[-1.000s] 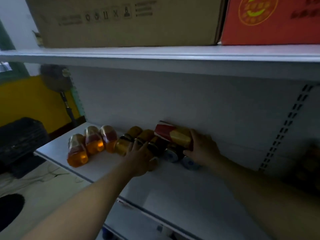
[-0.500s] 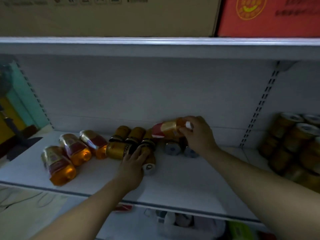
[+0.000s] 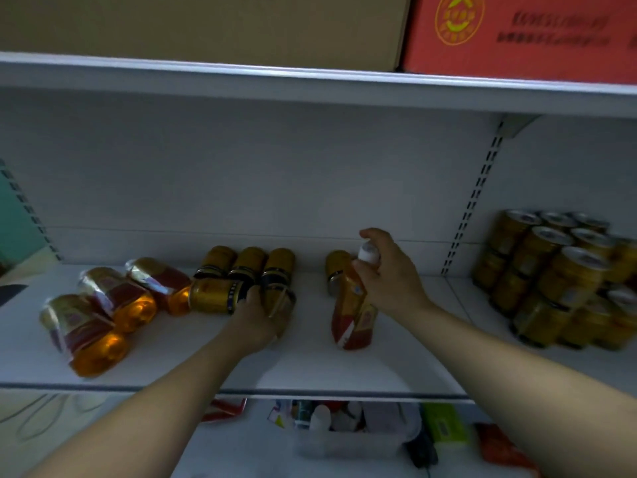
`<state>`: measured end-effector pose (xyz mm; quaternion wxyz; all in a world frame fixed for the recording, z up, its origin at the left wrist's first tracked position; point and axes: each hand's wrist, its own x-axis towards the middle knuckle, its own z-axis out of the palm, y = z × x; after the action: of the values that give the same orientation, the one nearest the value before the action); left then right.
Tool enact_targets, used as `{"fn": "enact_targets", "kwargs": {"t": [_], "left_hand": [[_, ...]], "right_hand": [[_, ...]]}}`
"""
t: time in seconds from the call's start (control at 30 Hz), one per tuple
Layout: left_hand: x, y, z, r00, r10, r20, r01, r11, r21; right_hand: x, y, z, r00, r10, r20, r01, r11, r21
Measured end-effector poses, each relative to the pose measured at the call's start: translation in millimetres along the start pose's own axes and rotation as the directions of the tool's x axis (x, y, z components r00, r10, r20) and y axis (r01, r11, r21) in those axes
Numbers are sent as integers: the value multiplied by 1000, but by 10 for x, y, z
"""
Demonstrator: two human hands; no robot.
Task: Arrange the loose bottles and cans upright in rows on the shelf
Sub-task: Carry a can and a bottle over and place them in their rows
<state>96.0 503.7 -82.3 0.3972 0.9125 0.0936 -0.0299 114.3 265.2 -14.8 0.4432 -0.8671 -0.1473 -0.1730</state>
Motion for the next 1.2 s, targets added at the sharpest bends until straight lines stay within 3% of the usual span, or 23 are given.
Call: {"fn": "enact_targets", "kwargs": {"t": [0.13, 0.27, 0.4, 0.53, 0.63, 0.83, 1.2], "left_hand": [[-9, -70, -48, 998, 12, 64, -13, 1000, 23], [-53, -111, -71, 992, 43, 122, -33, 996, -86], [-227, -120, -55, 990, 139, 16, -134, 978, -162], [-275, -106, -20, 974, 169, -151, -199, 957, -213], [-249, -10, -33, 949, 225, -222, -280, 924, -260], [-297, 384, 4, 958, 226, -179, -284, 850, -443], [-737, 1775, 1058, 888, 452, 83, -368, 808, -459]], "right_hand": [[-41, -18, 112, 998, 60, -29, -58, 997, 59], [-156, 29, 217, 993, 116, -10, -114, 983, 142], [-277, 143, 282, 976, 213, 44, -216, 923, 318], [-321, 234, 298, 960, 266, 90, -281, 910, 305], [-333, 270, 292, 944, 327, 35, -323, 901, 288], [-453, 383, 14, 890, 432, -146, -369, 871, 325], [-1030, 655, -1634, 770, 451, -452, -358, 891, 280]]}}
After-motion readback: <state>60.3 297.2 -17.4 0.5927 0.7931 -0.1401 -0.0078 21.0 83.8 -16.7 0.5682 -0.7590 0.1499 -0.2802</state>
